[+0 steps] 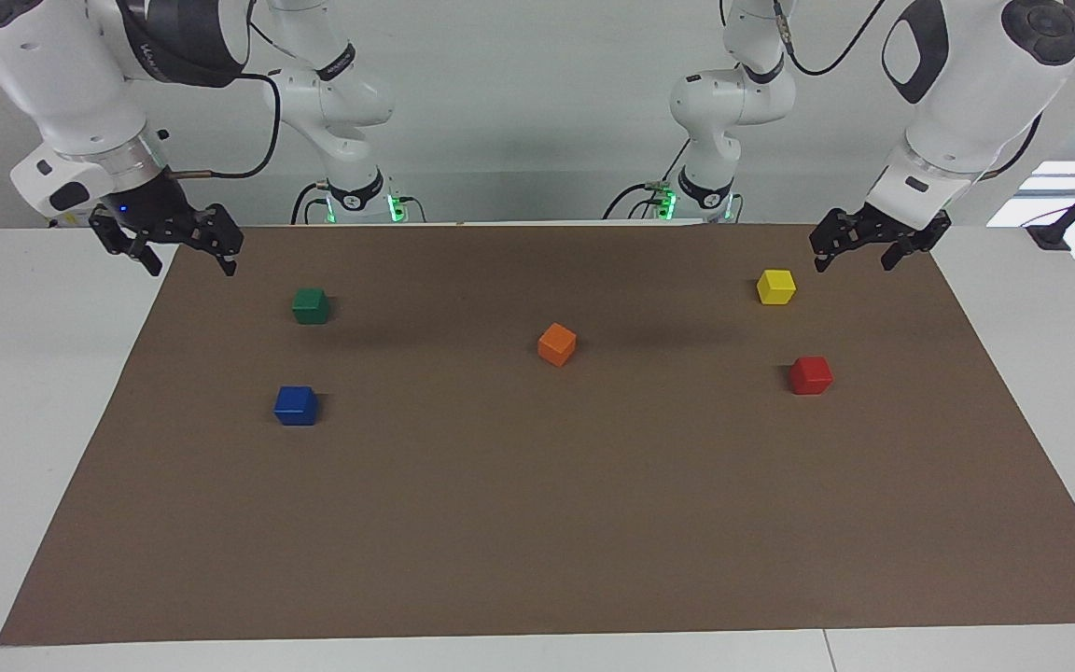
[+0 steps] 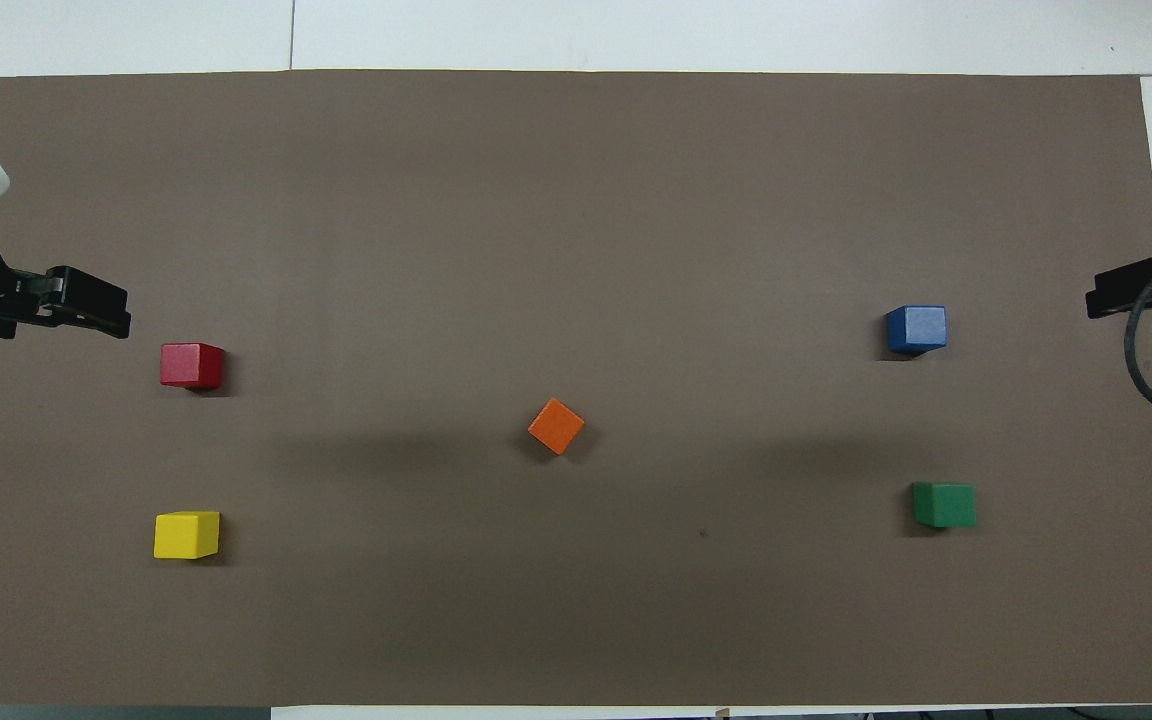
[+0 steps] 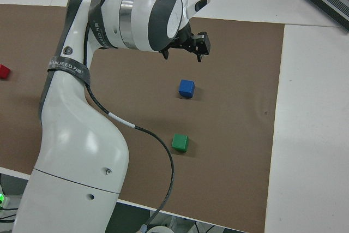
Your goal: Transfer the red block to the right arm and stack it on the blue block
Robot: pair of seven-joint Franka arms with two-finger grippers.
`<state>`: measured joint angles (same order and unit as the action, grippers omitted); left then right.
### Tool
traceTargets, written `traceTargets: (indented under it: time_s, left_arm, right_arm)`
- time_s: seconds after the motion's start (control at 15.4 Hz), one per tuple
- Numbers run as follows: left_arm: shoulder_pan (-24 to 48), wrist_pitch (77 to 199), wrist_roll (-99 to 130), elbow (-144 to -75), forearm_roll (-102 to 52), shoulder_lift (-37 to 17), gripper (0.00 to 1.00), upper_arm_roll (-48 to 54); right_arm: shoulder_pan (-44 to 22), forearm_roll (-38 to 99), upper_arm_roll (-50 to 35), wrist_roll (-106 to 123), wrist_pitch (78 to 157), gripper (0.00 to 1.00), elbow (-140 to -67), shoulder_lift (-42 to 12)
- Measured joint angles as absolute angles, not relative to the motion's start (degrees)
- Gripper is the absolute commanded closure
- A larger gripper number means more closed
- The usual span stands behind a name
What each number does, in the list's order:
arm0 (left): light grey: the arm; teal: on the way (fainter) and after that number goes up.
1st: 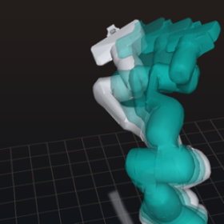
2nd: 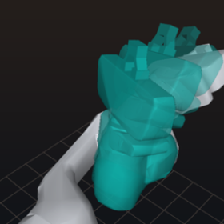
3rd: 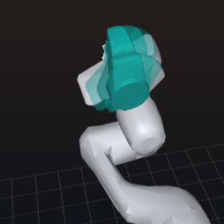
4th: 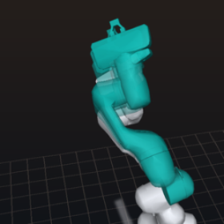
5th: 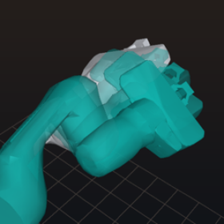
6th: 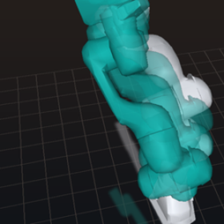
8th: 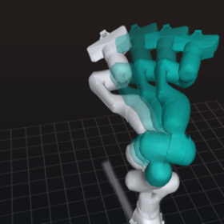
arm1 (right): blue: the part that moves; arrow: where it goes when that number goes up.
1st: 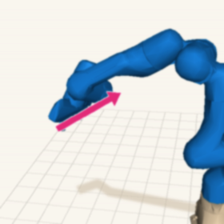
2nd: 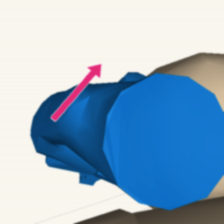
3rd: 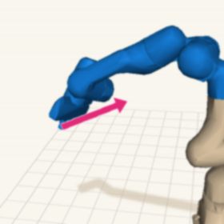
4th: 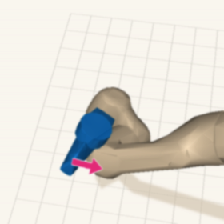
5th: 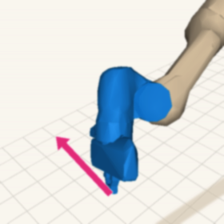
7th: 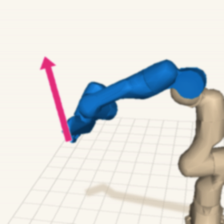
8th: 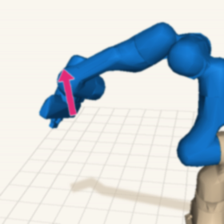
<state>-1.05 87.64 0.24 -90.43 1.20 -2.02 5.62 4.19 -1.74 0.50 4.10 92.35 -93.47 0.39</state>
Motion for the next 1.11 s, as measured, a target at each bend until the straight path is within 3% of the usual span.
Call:
traceTargets:
  time_s: [0.52,1.11]
  left_arm:
    - [-1.06,90.11,0.18,-91.45,1.19,-2.17,0.00,3.75]
    - [-1.07,107.19,-5.82,-104.05,1.20,-3.19,0.00,2.11]
  right_arm:
    - [4.19,-1.74,0.50,4.10,92.35,0.00,-93.47,0.39]
    - [4.21,-1.74,0.53,4.10,92.35,0.00,-93.47,0.40]
